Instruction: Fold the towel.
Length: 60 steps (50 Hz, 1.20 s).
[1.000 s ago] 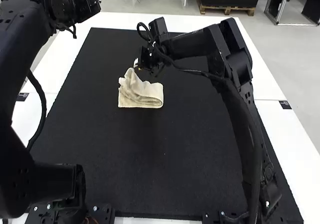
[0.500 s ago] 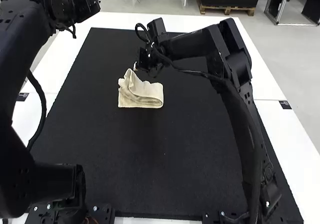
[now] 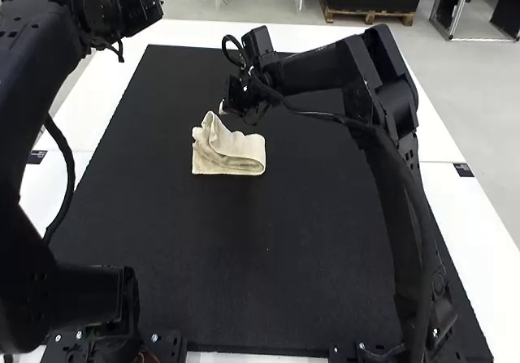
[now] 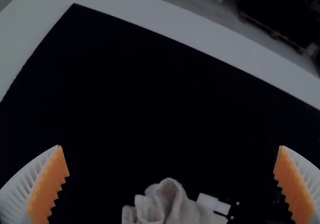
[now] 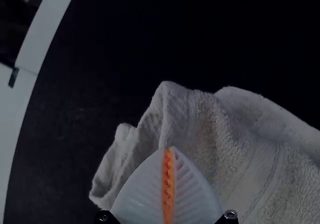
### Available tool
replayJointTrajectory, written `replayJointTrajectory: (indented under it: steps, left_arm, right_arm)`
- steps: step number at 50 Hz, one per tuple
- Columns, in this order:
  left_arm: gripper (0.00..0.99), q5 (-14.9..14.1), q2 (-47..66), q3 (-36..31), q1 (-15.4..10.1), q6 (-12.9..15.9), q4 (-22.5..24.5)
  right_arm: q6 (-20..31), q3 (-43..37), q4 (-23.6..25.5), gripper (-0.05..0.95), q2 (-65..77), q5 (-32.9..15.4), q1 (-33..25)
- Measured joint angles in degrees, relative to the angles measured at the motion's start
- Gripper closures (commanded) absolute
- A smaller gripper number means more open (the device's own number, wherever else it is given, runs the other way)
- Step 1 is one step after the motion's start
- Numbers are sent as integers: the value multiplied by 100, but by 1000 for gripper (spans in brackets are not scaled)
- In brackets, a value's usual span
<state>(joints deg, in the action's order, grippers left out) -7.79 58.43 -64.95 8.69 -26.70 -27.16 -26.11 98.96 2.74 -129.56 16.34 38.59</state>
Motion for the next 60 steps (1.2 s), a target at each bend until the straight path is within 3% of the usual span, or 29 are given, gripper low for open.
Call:
replayJointTrajectory:
  steps: [60]
  left_arm:
    - [25,-170,-140,0,-2,-22,-140]
  right_arm:
    - [48,-240,-149,925,-101,0,146]
